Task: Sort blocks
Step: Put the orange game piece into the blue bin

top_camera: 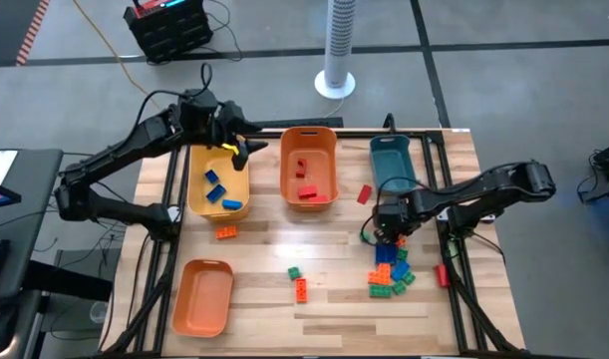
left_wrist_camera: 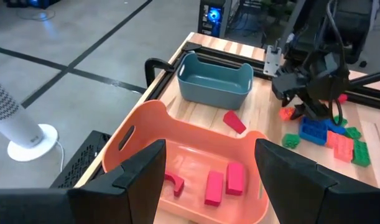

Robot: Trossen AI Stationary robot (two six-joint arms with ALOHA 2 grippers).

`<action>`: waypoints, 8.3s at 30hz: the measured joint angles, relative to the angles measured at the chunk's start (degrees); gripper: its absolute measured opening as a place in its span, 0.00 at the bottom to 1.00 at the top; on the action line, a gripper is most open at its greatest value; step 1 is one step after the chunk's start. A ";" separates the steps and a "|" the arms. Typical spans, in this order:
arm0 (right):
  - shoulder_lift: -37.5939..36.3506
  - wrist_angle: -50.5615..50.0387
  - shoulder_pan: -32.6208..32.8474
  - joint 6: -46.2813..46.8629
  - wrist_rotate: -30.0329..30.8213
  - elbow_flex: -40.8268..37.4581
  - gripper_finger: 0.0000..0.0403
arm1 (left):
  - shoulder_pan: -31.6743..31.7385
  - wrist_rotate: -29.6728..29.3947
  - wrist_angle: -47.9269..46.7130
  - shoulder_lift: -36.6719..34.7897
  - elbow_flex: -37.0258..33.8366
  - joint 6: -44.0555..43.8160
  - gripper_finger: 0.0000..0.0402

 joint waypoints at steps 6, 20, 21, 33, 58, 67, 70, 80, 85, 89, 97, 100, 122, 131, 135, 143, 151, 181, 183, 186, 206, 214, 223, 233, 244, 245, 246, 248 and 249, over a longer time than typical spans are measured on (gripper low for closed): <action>3.65 2.28 0.00 -2.07 0.12 0.19 0.59 | 0.94 0.00 0.23 0.00 0.00 0.00 0.60; -2.97 1.35 -7.43 -14.34 -2.30 4.57 0.26 | 1.33 -3.68 1.75 0.00 0.00 1.77 0.60; -4.21 1.38 -8.38 -16.14 -2.21 5.88 0.26 | 1.49 -3.06 1.75 0.00 0.00 0.98 0.60; -15.61 5.80 -33.31 -34.77 0.97 20.59 0.29 | 2.50 -1.33 1.62 0.07 0.00 -6.50 0.60; 10.57 1.20 -55.39 -53.50 -5.72 20.39 0.53 | 2.48 -5.40 -1.86 0.07 0.02 -10.80 0.60; -0.56 -1.61 -52.83 -53.48 -5.70 20.41 0.63 | 2.48 -2.25 -2.23 0.07 0.02 -10.38 0.60; -7.19 -1.33 -47.70 -53.50 -5.72 20.41 0.63 | 1.84 1.96 -3.63 0.08 0.02 -8.66 0.60; -16.16 1.54 -29.50 -47.20 2.75 20.44 0.63 | -18.49 4.37 -6.54 3.86 0.04 -8.60 0.60; -15.50 4.72 -28.51 -45.57 2.96 20.44 0.63 | -29.01 3.04 -5.49 10.19 0.04 -28.06 0.60; -15.42 4.35 -27.21 -48.37 2.92 20.44 0.63 | -36.85 0.07 -2.44 16.73 0.04 -49.39 0.60; -15.42 4.04 -24.94 -54.99 2.97 20.44 0.63 | -46.62 -5.70 5.92 27.41 0.04 -81.72 0.59; -15.42 4.20 -25.00 -55.72 3.00 20.44 0.63 | -48.19 -5.69 6.21 29.98 0.04 -88.76 0.56; -15.42 5.73 -25.09 -59.73 2.98 20.44 0.63 | -50.75 -14.84 -16.56 49.21 21.08 -98.07 0.46; -15.42 5.75 -25.09 -60.99 2.98 20.44 0.63 | -51.78 -12.28 -12.06 51.77 21.07 -104.46 0.61; -15.42 5.75 -25.09 -61.40 2.97 20.44 0.63 | -52.42 -13.02 -12.30 51.78 21.07 -106.59 0.68; -15.42 6.02 -25.09 -62.28 2.96 20.44 0.63 | -53.32 -12.72 -10.61 55.96 20.98 -108.30 0.71; -15.42 5.58 -25.11 -62.22 2.94 20.44 0.63 | -53.21 -13.71 -14.61 56.40 21.02 -108.31 0.71; -15.40 5.58 -25.49 -62.70 2.89 20.44 0.63 | -52.04 -7.21 -13.22 54.87 17.46 -94.68 0.32; -15.40 5.48 -25.49 -62.60 1.40 20.44 0.63 | -51.39 -7.26 -13.55 52.48 17.46 -92.77 0.32; -15.39 4.34 -25.73 -62.55 -5.90 20.44 0.63 | -49.91 -10.18 -13.40 48.36 17.49 -89.74 0.32; -15.71 30.38 -17.38 -50.25 -1.73 20.41 0.63 | -18.40 -20.02 13.53 24.68 17.53 -27.43 0.36; -15.01 39.14 -11.61 -48.15 21.76 20.41 0.63 | -8.09 -2.66 21.48 24.21 17.51 -26.74 0.36; -9.42 39.51 -11.59 -45.80 25.40 24.93 0.63 | -9.79 -2.80 29.33 27.64 17.53 -23.27 0.36; -3.64 38.30 -11.91 -48.33 26.15 31.38 0.63 | -11.57 -8.63 33.84 29.27 17.53 -23.77 0.36; -2.62 39.84 -11.73 -51.84 26.17 33.05 0.63 | -15.03 -14.13 33.74 29.35 17.53 -19.31 0.36; -2.61 40.00 -11.54 -51.92 26.17 33.05 0.63 | -15.06 -14.14 33.71 29.35 17.53 -19.38 0.36; -2.61 40.09 -11.42 -51.98 26.17 33.05 0.62 | -15.15 -14.11 33.75 29.35 17.53 -19.56 0.36; -2.63 40.08 -11.39 -51.97 26.15 33.05 0.59 | -15.25 -14.14 33.75 29.35 17.53 -19.74 0.36; -2.63 39.96 -11.36 -51.99 26.17 33.05 0.57 | -15.25 -14.14 33.72 29.35 17.53 -19.71 0.36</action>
